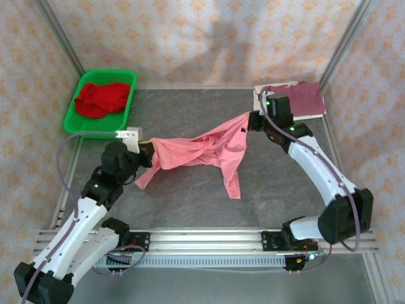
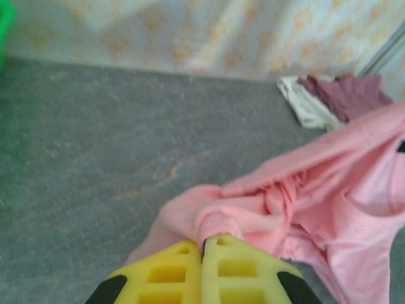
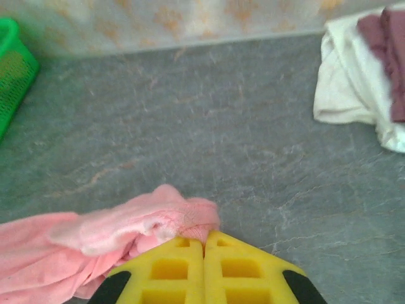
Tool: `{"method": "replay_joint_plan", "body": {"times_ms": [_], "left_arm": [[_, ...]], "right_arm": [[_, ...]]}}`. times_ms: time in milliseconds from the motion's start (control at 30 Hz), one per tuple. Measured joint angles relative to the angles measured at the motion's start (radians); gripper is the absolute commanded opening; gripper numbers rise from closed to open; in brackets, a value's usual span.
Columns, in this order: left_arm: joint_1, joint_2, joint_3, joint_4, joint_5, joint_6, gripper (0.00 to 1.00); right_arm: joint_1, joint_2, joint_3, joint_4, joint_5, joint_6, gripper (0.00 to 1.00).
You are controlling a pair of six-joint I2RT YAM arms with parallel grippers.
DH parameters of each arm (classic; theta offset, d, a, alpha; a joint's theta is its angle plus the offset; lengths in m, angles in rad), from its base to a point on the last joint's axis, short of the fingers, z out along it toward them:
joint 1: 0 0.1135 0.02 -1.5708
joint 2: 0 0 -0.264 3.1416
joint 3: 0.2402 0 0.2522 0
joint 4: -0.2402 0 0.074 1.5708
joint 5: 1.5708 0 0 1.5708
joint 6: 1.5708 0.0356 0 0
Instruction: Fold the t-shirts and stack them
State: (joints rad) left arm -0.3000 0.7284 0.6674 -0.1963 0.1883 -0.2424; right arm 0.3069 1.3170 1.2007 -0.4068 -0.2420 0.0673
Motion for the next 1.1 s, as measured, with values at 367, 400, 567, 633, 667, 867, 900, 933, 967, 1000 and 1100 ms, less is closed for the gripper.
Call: {"method": "replay_joint_plan", "body": {"times_ms": [367, 400, 567, 633, 667, 867, 900, 933, 967, 1000, 1100], "left_arm": [[0.002, -0.145, 0.405, -0.168, -0.068, 0.05, 0.0], [0.002, -0.159, 0.443, -0.181, -0.065, 0.056, 0.0], [0.002, -0.179, 0.587, -0.195, -0.035, 0.073, 0.0], [0.002, -0.162, 0.628, -0.198, -0.042, 0.084, 0.0], [0.002, -0.147, 0.64, -0.199, -0.05, 0.088, 0.0], [0.108, 0.173, 0.726, -0.183, -0.077, 0.075, 0.0], [0.171, 0.257, 0.719, -0.158, -0.042, 0.047, 0.0], [0.228, 0.345, 0.703, -0.126, -0.01, 0.012, 0.0], [0.272, 0.42, 0.687, -0.104, 0.013, -0.016, 0.06], [0.308, 0.515, 0.671, -0.085, 0.033, -0.04, 0.27], [0.357, 0.785, 0.66, -0.109, 0.052, -0.074, 0.62]], "right_arm": [[0.0, -0.469, 0.027, -0.068, 0.074, -0.001, 0.0], [0.0, -0.515, 0.038, -0.077, 0.076, -0.002, 0.0], [0.0, -0.665, 0.111, -0.09, 0.121, -0.029, 0.0], [0.0, -0.659, 0.164, -0.091, 0.16, -0.042, 0.0], [0.0, -0.641, 0.188, -0.092, 0.18, -0.047, 0.0], [-0.026, -0.3, 0.328, -0.076, 0.28, -0.039, 0.0], [-0.045, -0.213, 0.337, -0.063, 0.279, -0.022, 0.0], [-0.064, -0.14, 0.339, -0.047, 0.279, -0.006, 0.0], [-0.08, -0.06, 0.339, -0.034, 0.278, 0.011, 0.05], [-0.095, 0.023, 0.338, -0.026, 0.279, 0.028, 0.27], [-0.125, 0.237, 0.34, -0.03, 0.269, 0.068, 0.59]]}}
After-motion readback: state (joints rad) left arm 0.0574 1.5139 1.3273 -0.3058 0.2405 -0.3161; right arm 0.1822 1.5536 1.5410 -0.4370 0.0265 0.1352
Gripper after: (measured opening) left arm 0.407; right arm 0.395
